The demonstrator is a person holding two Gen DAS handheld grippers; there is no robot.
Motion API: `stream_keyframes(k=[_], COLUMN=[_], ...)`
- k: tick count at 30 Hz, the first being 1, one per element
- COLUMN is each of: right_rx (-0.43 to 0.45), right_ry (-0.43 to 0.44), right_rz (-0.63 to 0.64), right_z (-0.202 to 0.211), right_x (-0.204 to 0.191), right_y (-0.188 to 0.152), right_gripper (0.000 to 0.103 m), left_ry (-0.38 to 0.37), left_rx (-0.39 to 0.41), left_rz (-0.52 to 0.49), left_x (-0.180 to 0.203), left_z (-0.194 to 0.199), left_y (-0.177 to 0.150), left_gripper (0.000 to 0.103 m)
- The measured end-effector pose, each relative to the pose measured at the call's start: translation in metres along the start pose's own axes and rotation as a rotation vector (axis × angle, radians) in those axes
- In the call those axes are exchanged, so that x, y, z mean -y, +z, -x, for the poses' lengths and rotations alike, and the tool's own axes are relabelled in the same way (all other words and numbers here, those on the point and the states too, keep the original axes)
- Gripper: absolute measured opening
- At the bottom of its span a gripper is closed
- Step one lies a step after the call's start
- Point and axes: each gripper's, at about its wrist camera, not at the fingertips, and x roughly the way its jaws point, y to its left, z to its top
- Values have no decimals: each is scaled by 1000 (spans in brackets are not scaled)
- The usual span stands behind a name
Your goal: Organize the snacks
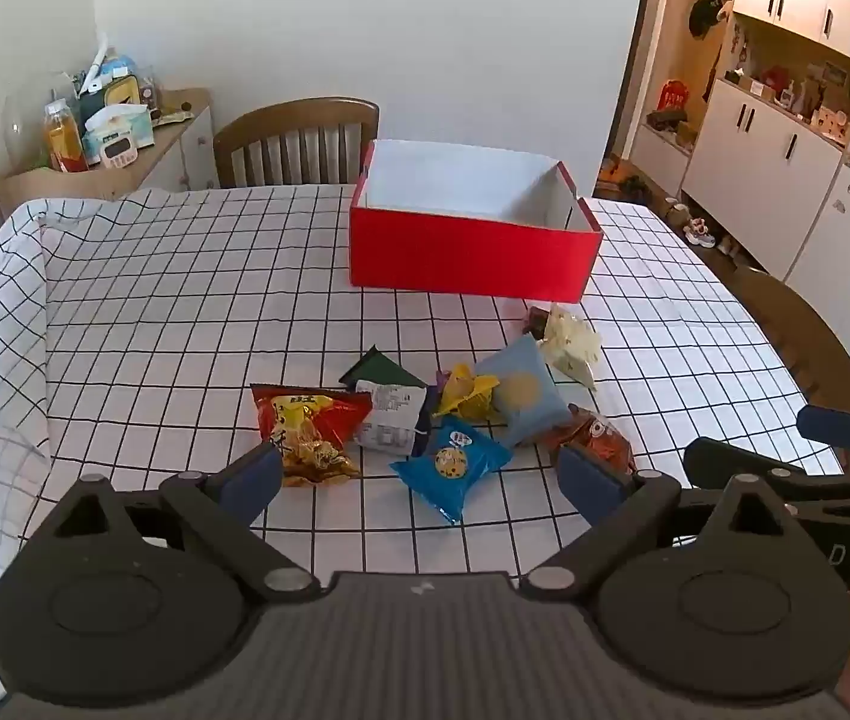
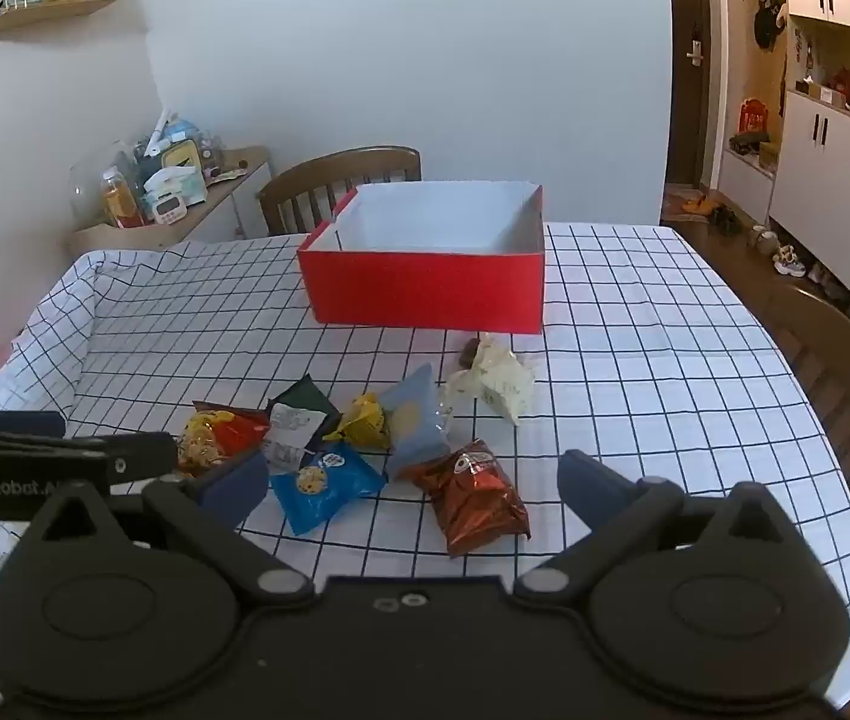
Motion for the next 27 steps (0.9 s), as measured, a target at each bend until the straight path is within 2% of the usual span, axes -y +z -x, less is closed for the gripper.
stream_keyframes(k=[10,27], right_rx=[16,100], right_ry=[-29,-30], right_rz=[5,43], right_z=[14,25], right_x=[2,-5], right_y=[9,5], right_gripper=[103,102], left_ry=[3,-5], left_rx=[13,50], left_rz=[-8,-21], left_x=[3,3], left_z=[6,9], left_y=[10,4], left_gripper=[99,99])
